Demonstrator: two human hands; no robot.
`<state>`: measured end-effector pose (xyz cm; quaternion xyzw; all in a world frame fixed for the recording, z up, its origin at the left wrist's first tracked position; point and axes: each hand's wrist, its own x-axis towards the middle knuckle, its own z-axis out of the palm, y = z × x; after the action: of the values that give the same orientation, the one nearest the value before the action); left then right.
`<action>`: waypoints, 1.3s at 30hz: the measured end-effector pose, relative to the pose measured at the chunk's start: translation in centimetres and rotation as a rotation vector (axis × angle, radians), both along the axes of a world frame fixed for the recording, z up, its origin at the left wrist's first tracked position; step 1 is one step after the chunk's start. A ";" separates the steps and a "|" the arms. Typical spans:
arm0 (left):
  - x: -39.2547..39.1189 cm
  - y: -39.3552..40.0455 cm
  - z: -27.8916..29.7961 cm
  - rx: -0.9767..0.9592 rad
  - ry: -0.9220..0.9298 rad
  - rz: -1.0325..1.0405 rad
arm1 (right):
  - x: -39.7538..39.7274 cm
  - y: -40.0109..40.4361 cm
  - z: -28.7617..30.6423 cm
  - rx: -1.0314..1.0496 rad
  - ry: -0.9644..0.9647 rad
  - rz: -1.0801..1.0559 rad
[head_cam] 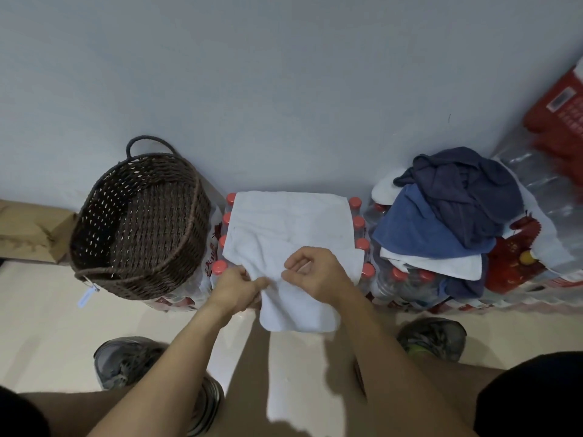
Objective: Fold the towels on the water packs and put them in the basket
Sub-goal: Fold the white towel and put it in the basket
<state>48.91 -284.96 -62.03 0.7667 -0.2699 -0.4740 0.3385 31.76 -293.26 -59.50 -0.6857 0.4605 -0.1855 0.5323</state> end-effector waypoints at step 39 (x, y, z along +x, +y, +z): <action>0.4 -2.3 12.6 -0.704 -0.047 -0.193 | 0.1 -0.7 11.0 -0.048 -0.101 0.146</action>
<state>49.30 -287.21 -49.39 0.5850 -0.4953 -0.3638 0.5292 31.90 -293.99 -48.52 -0.7198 0.3772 -0.1914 0.5505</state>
